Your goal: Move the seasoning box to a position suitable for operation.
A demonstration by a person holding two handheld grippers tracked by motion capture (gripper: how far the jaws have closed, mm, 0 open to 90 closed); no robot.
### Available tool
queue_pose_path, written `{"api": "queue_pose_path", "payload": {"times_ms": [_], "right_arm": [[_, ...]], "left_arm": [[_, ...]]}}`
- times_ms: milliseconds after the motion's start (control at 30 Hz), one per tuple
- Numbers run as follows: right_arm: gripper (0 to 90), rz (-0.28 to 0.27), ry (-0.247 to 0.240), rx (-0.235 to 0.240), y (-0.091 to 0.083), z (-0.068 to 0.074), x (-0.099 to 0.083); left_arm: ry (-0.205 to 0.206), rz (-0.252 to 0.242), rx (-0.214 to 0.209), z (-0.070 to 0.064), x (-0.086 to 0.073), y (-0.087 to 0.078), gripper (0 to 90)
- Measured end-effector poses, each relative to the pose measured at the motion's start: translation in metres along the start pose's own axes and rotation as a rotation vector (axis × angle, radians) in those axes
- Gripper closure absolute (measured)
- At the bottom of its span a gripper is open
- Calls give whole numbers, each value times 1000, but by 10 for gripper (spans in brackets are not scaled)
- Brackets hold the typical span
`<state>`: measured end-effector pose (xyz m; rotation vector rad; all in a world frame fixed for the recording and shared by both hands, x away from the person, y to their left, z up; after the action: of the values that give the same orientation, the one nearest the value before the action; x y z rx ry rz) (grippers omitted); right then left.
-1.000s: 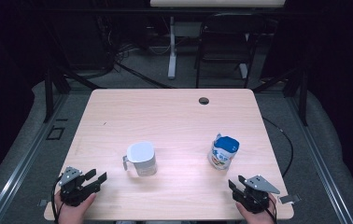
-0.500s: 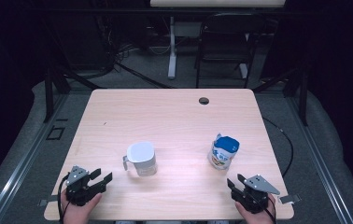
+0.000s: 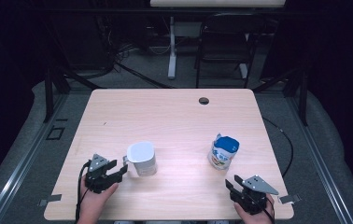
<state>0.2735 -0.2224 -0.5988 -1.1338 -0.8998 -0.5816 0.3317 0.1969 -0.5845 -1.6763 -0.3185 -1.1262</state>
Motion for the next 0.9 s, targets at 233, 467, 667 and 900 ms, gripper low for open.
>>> {"api": "queue_pose_path", "payload": {"times_ms": [233,467,667,900], "right_arm": [[545,7,-6,9,1,0,0],[525,8,7,26,2,1,0],[523,11,7,25,1,0,0],[514,13,6,27,2,4,0]], "left_arm": [[16,-4,2,-3,10,11,551],[34,0,5,-3,13,19,612],[68,3,17,-5,13,19,671],[117,9,21,-6,12,18,694]]}}
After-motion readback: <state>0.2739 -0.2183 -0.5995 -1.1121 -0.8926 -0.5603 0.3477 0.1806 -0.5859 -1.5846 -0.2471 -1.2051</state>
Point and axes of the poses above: each handheld gripper's, and its own axes: y roughly forward along the jaws, x roughly out of its top, z roughly to its left, the point moved 6 cm from there along y, roughly forward along the jaws, and after that the axes turned 7 degrees about y, right-handed, at the moved point
